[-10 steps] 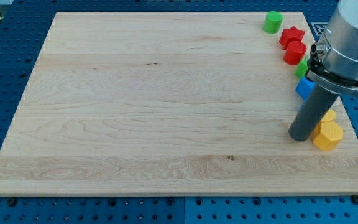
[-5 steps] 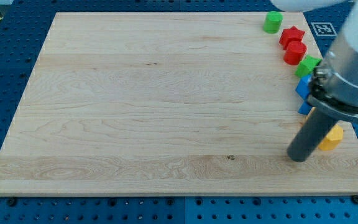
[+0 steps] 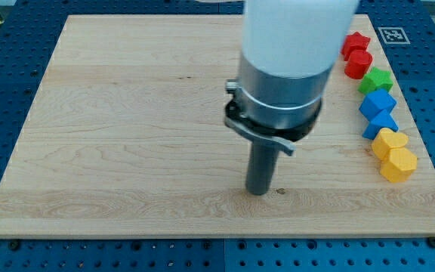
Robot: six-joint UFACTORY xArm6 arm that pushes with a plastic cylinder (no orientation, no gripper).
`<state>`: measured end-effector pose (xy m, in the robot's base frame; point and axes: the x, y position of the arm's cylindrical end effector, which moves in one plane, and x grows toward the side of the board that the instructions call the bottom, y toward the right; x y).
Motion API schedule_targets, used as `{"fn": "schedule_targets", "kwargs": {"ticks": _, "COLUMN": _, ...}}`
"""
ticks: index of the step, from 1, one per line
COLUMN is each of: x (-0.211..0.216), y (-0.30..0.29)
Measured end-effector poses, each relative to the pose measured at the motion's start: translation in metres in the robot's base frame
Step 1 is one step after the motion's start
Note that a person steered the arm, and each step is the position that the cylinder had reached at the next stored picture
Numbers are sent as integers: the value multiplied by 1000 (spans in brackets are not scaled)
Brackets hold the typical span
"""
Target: Place arm parallel to the blue blocks
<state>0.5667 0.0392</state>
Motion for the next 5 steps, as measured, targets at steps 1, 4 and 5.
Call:
{"fn": "schedule_targets", "kwargs": {"ticks": 1, "x": 0, "y": -2}}
{"fn": "schedule_targets", "kwargs": {"ticks": 4, "x": -55, "y": -23}}
{"fn": "schedule_targets", "kwargs": {"ticks": 5, "x": -130, "y": -23}}
